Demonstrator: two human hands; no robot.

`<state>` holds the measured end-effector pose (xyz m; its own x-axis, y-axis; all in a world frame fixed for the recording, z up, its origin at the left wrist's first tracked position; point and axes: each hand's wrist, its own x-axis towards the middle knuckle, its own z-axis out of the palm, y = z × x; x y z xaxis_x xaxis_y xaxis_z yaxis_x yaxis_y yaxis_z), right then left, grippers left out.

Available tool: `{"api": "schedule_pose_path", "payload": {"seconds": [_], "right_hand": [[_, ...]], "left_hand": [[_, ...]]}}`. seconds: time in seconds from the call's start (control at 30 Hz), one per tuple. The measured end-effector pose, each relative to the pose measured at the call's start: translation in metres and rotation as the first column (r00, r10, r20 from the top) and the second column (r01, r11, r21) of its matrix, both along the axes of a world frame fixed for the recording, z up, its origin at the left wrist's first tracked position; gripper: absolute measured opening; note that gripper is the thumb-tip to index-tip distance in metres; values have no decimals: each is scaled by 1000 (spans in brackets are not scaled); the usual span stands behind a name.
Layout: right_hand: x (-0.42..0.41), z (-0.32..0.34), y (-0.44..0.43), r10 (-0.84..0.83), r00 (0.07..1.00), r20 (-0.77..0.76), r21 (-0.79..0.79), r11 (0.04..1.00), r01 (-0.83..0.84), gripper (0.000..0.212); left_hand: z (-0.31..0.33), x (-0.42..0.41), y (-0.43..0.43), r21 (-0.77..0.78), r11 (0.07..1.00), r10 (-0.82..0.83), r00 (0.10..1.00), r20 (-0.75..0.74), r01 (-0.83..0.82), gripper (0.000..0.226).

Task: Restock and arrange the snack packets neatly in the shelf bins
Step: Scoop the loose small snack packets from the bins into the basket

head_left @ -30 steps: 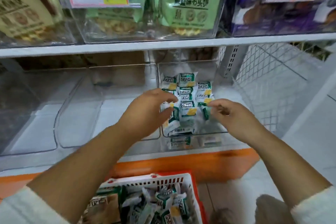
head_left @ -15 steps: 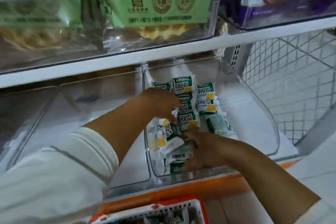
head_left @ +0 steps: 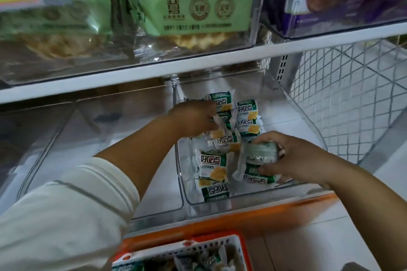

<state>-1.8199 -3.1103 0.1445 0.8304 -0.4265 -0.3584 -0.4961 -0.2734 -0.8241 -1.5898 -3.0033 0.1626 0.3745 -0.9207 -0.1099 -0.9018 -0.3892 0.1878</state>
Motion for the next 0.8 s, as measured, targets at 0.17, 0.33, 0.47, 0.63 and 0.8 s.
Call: {"api": "schedule_pose_path", "payload": {"seconds": [0.17,0.33,0.47,0.63,0.8], "right_hand": [[-15,12,19,-241,913,328,110,970,217,53],[-32,21,70,-246,866,436,208,963,169,49],[-51,9,130,-118,925,362,224,974,36,47],[-69,-63,204,-56,997,54,270,962,39,48],[-81,-151,231,19,981,-191,121,993,5,61]], "left_hand": [[18,-43,45,-527,777,131,907,-400,-344,23],[2,-98,141,-647,494,83,772,-630,-581,14],[-46,-138,221,-540,379,199,635,-746,-752,7],[-142,-184,279,-129,532,393,380,-838,-837,4],[-201,-199,301,145,711,465,305,-832,-689,37]]}}
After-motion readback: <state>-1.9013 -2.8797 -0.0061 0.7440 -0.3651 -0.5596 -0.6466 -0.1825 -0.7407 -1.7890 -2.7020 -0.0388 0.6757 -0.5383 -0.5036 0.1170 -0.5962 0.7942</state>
